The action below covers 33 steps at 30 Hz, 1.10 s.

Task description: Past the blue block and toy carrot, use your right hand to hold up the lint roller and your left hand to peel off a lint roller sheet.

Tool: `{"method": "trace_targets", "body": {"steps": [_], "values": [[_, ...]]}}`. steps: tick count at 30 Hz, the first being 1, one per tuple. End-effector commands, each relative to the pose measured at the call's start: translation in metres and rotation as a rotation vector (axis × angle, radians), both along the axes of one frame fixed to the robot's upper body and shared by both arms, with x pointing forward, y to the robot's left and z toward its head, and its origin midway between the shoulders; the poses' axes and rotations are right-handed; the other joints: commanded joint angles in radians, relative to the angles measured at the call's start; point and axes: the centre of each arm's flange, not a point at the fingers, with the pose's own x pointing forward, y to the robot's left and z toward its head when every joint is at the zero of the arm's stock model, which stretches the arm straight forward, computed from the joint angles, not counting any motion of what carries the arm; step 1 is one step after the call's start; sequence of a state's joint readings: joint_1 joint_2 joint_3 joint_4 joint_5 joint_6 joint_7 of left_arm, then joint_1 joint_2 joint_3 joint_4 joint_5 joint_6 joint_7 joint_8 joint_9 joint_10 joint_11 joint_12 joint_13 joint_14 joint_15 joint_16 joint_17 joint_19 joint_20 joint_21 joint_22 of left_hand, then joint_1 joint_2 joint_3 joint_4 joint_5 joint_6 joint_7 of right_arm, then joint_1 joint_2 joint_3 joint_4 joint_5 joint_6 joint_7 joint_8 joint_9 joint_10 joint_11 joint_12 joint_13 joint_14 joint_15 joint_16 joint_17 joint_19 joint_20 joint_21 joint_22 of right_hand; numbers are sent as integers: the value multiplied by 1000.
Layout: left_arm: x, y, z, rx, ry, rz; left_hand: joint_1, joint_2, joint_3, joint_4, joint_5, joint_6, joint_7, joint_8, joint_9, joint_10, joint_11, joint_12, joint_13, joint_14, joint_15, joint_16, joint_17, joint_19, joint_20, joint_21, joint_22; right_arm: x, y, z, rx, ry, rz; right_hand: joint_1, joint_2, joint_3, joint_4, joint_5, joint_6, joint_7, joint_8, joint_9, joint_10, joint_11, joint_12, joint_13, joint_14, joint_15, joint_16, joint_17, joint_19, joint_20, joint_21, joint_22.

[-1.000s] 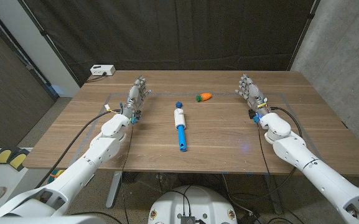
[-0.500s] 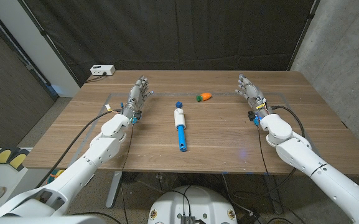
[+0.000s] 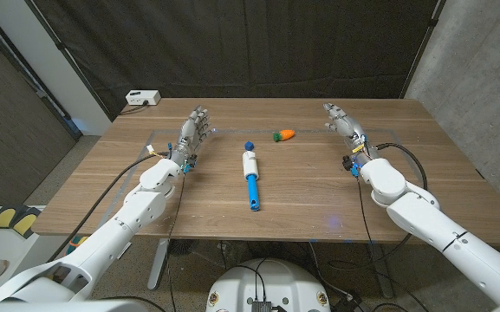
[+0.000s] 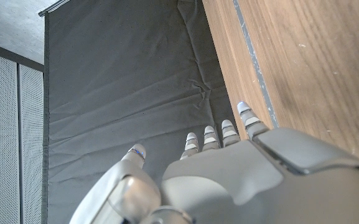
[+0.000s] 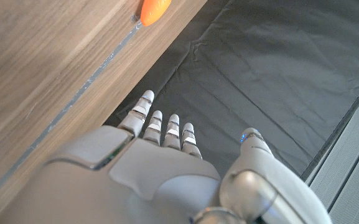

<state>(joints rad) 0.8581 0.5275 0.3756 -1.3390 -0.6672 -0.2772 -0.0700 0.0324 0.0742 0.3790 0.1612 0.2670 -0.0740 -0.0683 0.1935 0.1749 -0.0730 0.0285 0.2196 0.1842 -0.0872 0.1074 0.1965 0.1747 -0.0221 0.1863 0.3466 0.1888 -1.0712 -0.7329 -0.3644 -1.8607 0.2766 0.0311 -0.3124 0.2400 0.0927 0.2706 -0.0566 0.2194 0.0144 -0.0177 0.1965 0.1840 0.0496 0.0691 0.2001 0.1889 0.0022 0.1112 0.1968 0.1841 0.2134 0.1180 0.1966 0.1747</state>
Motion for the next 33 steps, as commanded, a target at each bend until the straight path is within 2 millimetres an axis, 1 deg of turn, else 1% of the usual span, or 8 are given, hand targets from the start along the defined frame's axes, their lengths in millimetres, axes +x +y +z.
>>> {"method": "trace_targets", "body": {"steps": [1,10,17,24,33], "values": [[1,-1,0,4,2,-13,-4,32,-1,0,5,6,-6,3,2,9,-2,6,3,7,6,7,5,5,12,-1,3,-27,21,9,-115,-35,-50,17,2,6,-5,1,5,-7,5,1,6,2,5,2,3,5,4,1,-1,7,4,3],[4,-6,2,17,0,-31,-5,31,-3,0,5,7,-7,1,2,14,0,6,3,10,10,5,6,6,16,-2,4,-36,32,12,-184,-28,-73,25,6,11,-11,-1,3,-7,4,2,6,2,4,2,5,6,4,1,2,5,5,3],[5,-8,3,27,1,-41,-5,30,-4,0,5,6,-8,-1,2,14,0,5,4,12,11,4,6,6,17,-3,4,-48,41,12,-238,-32,-89,33,9,16,-17,-3,1,-5,2,2,6,2,3,2,9,4,5,1,5,2,6,3],[6,-10,4,34,0,-50,-5,31,-5,0,5,7,-9,-2,2,15,0,4,4,12,8,2,6,7,17,-4,5,-58,47,11,-285,-40,-113,41,10,19,-23,-5,4,-5,3,2,8,4,3,2,14,5,6,1,7,2,7,3],[6,-15,5,44,-2,-66,-5,31,-6,0,5,8,-8,-3,2,15,1,3,4,12,5,1,7,8,19,-5,5,-70,52,8,-334,-26,-119,52,10,23,-33,-9,9,-4,3,2,15,0,4,3,28,0,9,0,14,-1,9,3]]}}
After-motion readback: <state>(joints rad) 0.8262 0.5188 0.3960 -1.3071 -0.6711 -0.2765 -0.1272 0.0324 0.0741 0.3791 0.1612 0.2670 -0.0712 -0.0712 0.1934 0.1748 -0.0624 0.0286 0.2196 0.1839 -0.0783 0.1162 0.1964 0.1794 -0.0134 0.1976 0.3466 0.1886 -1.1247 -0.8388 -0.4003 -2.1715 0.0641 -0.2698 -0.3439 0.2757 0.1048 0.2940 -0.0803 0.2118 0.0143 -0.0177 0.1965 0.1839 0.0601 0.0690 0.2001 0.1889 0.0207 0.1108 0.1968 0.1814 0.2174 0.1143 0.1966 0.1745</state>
